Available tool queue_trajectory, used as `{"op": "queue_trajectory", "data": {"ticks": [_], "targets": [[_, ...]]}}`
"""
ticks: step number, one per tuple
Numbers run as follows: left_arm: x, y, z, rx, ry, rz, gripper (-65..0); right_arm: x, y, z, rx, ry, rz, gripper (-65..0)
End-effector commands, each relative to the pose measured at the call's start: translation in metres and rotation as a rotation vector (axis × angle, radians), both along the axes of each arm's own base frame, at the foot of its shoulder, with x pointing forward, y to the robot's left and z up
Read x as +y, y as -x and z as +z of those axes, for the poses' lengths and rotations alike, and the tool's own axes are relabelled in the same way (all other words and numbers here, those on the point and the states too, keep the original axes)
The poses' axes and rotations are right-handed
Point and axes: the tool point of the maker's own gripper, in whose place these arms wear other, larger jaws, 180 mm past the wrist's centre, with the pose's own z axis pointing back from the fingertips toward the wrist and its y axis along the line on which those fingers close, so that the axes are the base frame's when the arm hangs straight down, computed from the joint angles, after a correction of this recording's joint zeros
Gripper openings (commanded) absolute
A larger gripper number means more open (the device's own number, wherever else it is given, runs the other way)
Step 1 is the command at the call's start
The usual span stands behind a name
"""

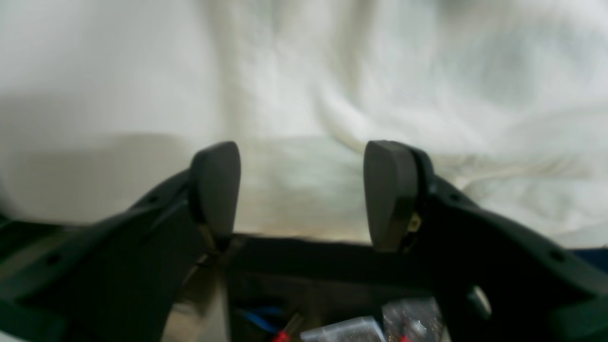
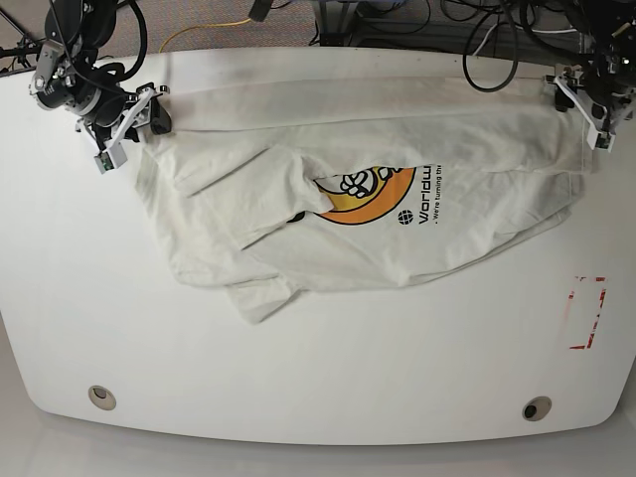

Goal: Fold the T-shirt properly
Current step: 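Open both grippers and release the shirt edge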

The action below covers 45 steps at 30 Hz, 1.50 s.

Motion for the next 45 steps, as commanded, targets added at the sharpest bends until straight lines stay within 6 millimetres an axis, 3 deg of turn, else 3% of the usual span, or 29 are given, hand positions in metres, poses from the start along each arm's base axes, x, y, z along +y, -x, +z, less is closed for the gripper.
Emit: {"op": "queue_trajectory", "data": {"ticks": [1,7,15,19,21,23,26,31,34,40,45], "targets": [[0.005,-0.005,0.000,-0.046,0.008,0.001,-26.5,-0.003,-0.006,0.010,-0.030,0.013,0.014,-46.3],[0.010,0.007,-0.023,0.003,0.028,0.030,-26.5,-0.004,-0.005,0.010,-0.028,0.020,0.016,-64.7],[0.031,0.003,-0.010,0.007,-0.029,0.010,-26.7,-0.015,0.014,0.007,0.022,0.060,0.032,-64.8],[0.039,0.002,-0.004,0.010,-0.053,0.001,-26.7,-0.020,0.029,0.012,0.031,0.090,0.035,-59.1],[0.041,0.001,-0.003,0.010,-0.057,0.000,-26.7,-0.025,0.030,0.018,0.016,0.106,0.017,-51.0],[0.040,0.000,-0.003,0.006,-0.058,-0.003,-26.7,-0.028,0.031,0.023,0.006,0.120,0.008,-38.8],[0.041,0.000,-0.003,0.007,-0.058,-0.002,-26.7,-0.038,0.044,0.020,0.041,0.139,-0.024,-23.1],[0.041,-0.002,0.000,0.000,-0.064,-0.007,-26.7,-0.042,0.047,0.023,0.041,0.146,-0.039,-22.8],[0.040,-0.004,0.003,-0.007,-0.069,-0.013,-26.7,-0.034,0.036,0.045,-0.041,0.116,-0.030,-22.7],[0.027,-0.012,0.003,-0.011,-0.069,-0.062,-26.7,-0.003,0.027,0.064,-0.115,-0.057,-0.006,-23.5],[0.024,-0.013,0.002,-0.010,-0.063,-0.068,-26.7,0.022,0.013,0.063,-0.145,-0.126,0.017,-23.5]]}}
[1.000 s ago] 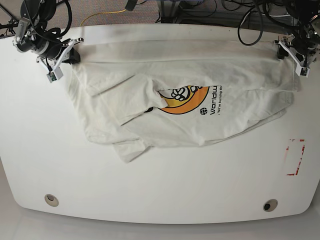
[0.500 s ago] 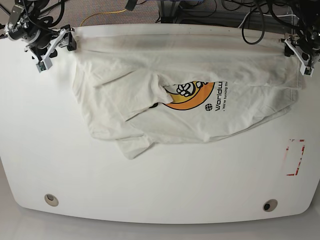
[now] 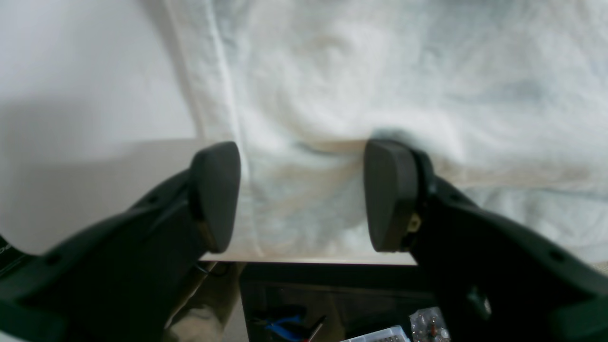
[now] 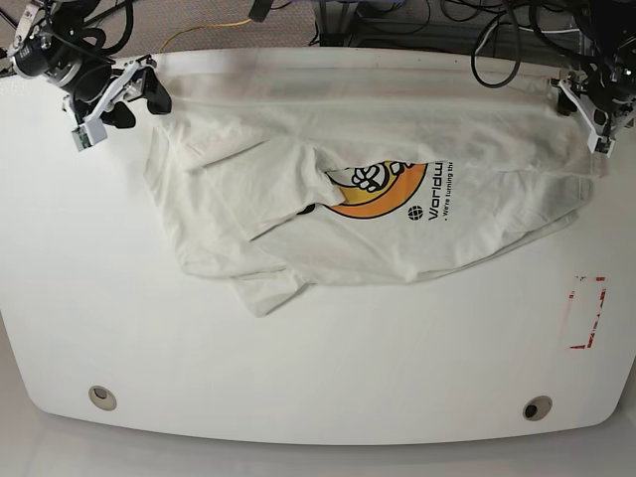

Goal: Fold the T-shirt properly
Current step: 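Open both grippers and release the shirt edge, then move the right gripper down onto the shirt sleeve and grasp it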

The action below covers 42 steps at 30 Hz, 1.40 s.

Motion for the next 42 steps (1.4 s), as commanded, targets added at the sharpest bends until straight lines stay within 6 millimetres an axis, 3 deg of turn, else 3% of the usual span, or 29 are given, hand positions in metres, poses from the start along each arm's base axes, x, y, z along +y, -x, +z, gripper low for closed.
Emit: {"op": "queue_trajectory", "data": {"ticks": [1,4,10,17,22,25,31,37,42], "targets": [[0.006,-0.006,0.010,-0.022,-0.025,-0.011,-26.7,0.013,-0.008,0.002,-0.030,-0.036,0.026,-23.5],[0.006,-0.006,0.010,-0.022,-0.025,-0.011,-26.7,0.022,-0.001,-0.020,0.035,-0.058,0.021,-23.5],[0.008,-0.004,0.008,-0.015,-0.026,-0.008,-26.7,0.010,0.020,-0.058,0.172,0.006,-0.025,-23.5],[0.008,-0.004,0.009,-0.014,-0.027,-0.008,-26.7,-0.011,0.054,-0.075,0.285,0.127,-0.024,-23.5],[0.008,-0.005,0.010,-0.016,-0.030,-0.010,-26.7,-0.023,0.071,-0.075,0.327,0.180,-0.008,-23.5],[0.007,-0.006,0.012,-0.022,-0.033,-0.015,-26.7,-0.030,0.061,-0.052,0.257,0.196,-0.013,-23.5],[0.003,-0.017,0.028,-0.070,-0.059,-0.042,-26.7,-0.017,0.035,-0.024,0.130,0.137,0.006,-23.5],[-0.003,-0.031,0.051,-0.133,-0.100,-0.078,-26.7,-0.025,-0.020,0.003,-0.022,0.160,0.004,-23.5],[-0.005,-0.055,0.065,-0.194,-0.104,-0.056,-26.7,-0.030,-0.073,0.008,-0.087,0.171,-0.012,-23.5]]}}
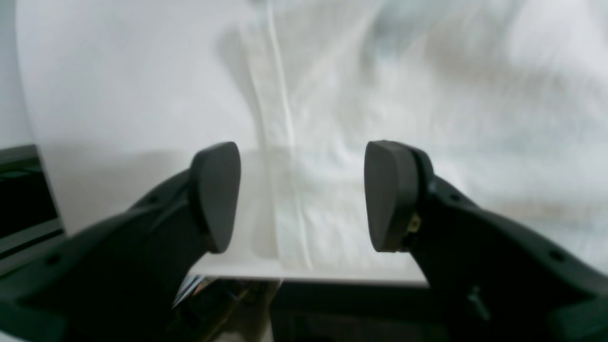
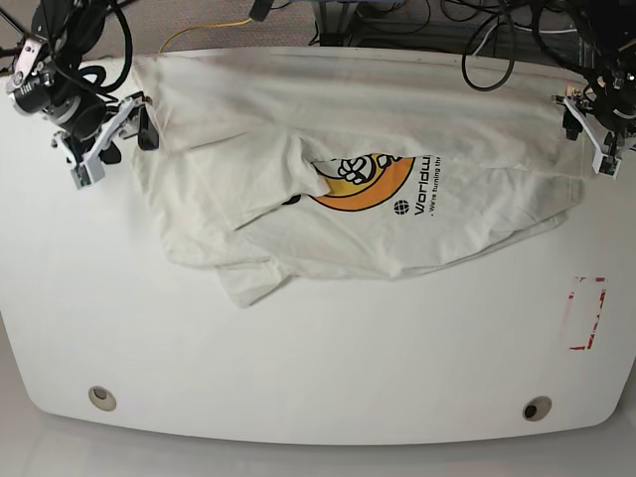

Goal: Fold the T-shirt properly
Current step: 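Move the right gripper down onto the shirt sleeve and grasp it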

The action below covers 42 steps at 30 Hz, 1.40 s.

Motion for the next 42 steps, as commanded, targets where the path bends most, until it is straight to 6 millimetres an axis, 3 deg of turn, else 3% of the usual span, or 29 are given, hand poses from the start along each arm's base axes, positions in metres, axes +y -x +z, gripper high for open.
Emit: {"op": "queue_trajectory", "data": {"ticks": [1,4,10,18,21,30,42], "targets": [[0.007,-0.013,0.017,-0.037,-0.025,0.013,-26.7,-0.006,-0.023,0.003,-0.025,0.022,0.000,-23.5],[0.012,-0.026,0.028,-0.069,-0.032,0.036,-26.7,-0.018,-0.052,-0.001,-0.021,0.047,-0.038,-23.5],[0.019,-0.042,0.043,-0.104,-0.059,0.056,-26.7,-0.010,-0.114,-0.002,-0.033,0.027,-0.019,-23.5],[0.023,-0.054,0.049,-0.097,-0.122,0.058,-26.7,0.023,-0.194,-0.005,-0.068,-0.061,0.039,-23.5],[0.023,-0.054,0.050,-0.099,-0.124,0.059,-26.7,0.034,-0.211,-0.010,-0.061,-0.073,0.061,-23.5],[0.024,-0.050,0.045,-0.081,-0.120,0.064,-26.7,0.056,-0.243,-0.027,-0.060,-0.162,0.059,-23.5],[0.022,-0.053,0.047,-0.090,-0.120,0.060,-26.1,0.112,-0.239,-0.049,-0.019,-0.236,0.121,-23.5]]}}
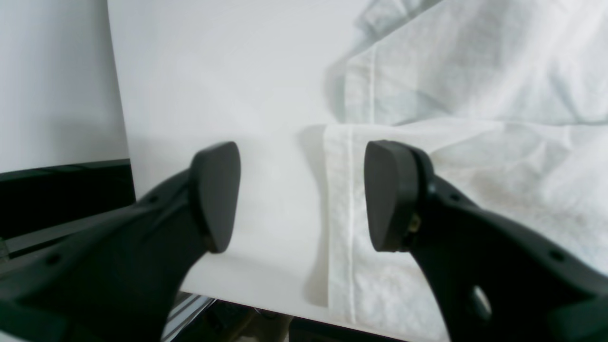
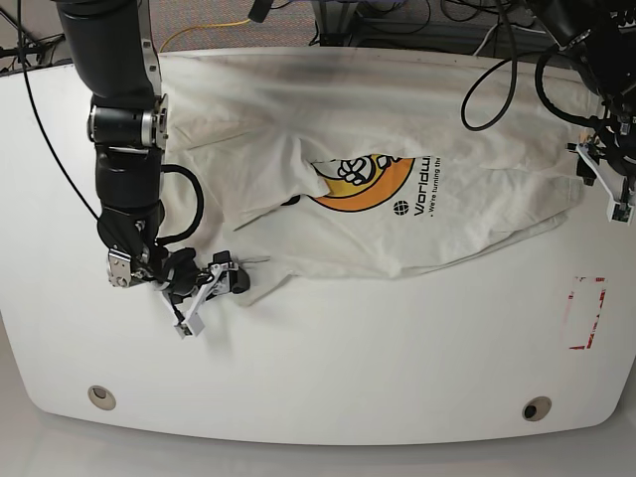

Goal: Fold the T-shirt properly
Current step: 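Move the right gripper down onto the shirt sleeve and grasp it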

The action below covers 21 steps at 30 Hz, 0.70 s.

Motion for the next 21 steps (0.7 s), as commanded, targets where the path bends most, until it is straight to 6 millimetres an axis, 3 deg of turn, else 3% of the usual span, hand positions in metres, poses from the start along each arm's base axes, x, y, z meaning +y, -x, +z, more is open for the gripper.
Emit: {"op": "queue_trajectory", "data": {"ticks": [1,4,8,10,13,16,21], "targets": [[0.002,-0.009,0.014,-0.044,-0.021,-0.015,-26.1,0.008,-0.012,0.016,-0.048,-0.021,0.011,-23.6],[0.000,-0.020,0.021,-0.072,-0.017,-0.022,-26.0,0.012,-0.011,0.015,-0.045,-0.025,0.015,-29.2],[-0.005,-0.039,0.021,-0.089,0.014,-0.033,-26.0,0.014,-0.011,0.015,-0.045,-0.028,0.016,-48.5],[-0.002,-0.049,0.021,-0.114,0.045,0.006,-25.8,0.021,-0.011,0.015,-0.045,-0.038,0.024,-55.2],[0.006,-0.065,0.022,-0.158,0.105,0.091,-25.8,0.023,-0.011,0.015,-0.045,-0.040,0.026,-55.2],[0.006,-0.081,0.007,-0.145,0.187,0.133,-25.4,0.024,-0.011,0.015,-0.045,-0.041,0.027,-53.9],[0.001,-0.101,-0.012,-0.140,0.280,0.142,-17.9,0.027,-0.011,0.015,-0.045,-0.045,0.029,-53.9]]}}
